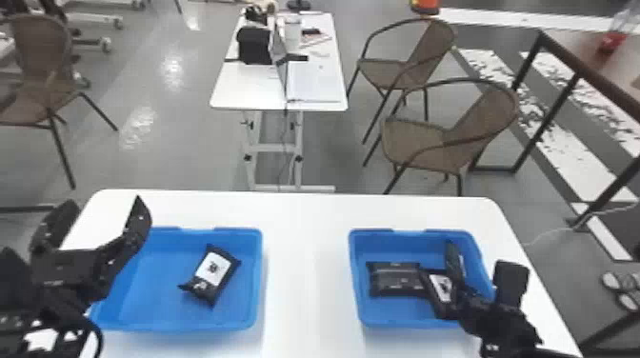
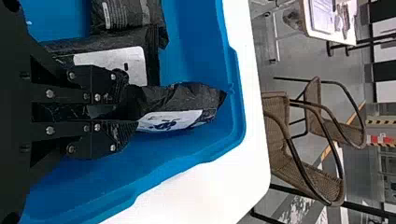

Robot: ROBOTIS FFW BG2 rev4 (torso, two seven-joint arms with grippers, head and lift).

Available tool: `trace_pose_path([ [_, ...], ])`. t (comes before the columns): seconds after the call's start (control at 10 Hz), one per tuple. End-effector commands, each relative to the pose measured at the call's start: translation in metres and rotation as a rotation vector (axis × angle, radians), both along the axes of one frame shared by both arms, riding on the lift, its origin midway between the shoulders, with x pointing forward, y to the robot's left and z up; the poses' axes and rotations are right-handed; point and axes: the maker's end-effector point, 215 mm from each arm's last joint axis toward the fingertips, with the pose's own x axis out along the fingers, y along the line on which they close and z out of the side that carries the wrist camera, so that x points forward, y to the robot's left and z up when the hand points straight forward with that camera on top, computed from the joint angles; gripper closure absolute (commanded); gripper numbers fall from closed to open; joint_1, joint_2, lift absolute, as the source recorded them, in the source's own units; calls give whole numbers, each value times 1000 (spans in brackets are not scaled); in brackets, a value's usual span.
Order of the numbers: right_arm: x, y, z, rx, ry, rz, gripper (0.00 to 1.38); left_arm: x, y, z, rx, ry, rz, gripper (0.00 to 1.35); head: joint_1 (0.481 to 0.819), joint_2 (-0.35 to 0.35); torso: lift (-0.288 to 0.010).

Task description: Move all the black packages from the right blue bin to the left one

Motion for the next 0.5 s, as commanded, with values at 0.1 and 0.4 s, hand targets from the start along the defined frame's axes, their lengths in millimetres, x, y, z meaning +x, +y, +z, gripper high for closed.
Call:
trace_pose_path([
  [0.1, 2, 7, 9, 0, -20, 11, 1047, 0, -2, -1, -3, 0, -1, 140, 695, -93, 0],
  [0.4, 23, 38, 69, -71, -126, 121, 1055, 0, -3, -4, -6, 6, -4, 142, 695, -72, 0],
])
